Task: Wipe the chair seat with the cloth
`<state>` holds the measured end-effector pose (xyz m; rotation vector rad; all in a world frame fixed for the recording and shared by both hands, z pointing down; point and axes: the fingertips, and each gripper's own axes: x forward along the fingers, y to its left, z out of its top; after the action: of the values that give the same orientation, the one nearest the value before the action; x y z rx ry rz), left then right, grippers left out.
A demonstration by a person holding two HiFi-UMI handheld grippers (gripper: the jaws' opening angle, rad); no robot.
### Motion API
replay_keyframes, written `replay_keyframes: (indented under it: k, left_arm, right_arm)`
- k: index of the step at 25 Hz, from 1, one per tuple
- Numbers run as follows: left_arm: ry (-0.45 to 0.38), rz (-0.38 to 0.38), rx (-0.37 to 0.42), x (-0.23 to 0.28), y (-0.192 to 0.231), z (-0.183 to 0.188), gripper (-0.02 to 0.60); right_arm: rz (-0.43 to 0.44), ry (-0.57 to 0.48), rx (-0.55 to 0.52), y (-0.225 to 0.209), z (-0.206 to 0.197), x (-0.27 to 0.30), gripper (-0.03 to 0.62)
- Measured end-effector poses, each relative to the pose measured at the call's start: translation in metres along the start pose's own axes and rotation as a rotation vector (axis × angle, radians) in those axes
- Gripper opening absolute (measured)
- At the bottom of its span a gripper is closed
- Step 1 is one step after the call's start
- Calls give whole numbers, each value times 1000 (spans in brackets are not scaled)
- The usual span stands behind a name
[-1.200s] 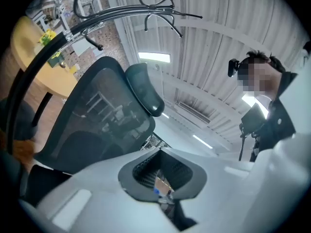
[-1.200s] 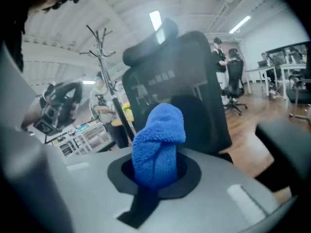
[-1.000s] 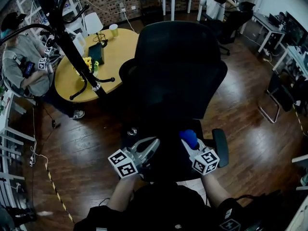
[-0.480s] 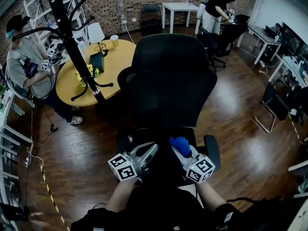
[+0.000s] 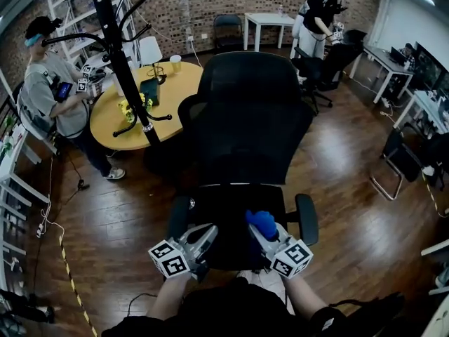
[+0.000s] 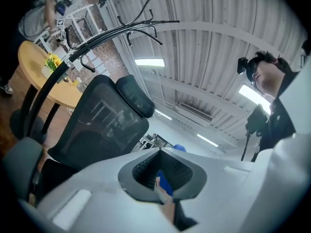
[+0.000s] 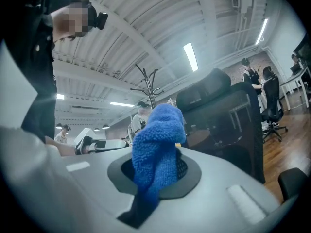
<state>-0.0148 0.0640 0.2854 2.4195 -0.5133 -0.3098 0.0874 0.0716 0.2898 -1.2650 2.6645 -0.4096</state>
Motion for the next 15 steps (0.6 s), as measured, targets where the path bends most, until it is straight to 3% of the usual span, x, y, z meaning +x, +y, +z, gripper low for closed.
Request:
replay_keyframes:
  k: [7, 15]
  left_arm:
    - [19, -128, 43, -52, -65, -30, 2]
    - [8, -38, 2, -140, -89, -60, 2]
  right_arm:
    - [-104, -13, -9, 72, -29, -62, 36]
    - [-95, 3, 13, 145, -49, -101, 36]
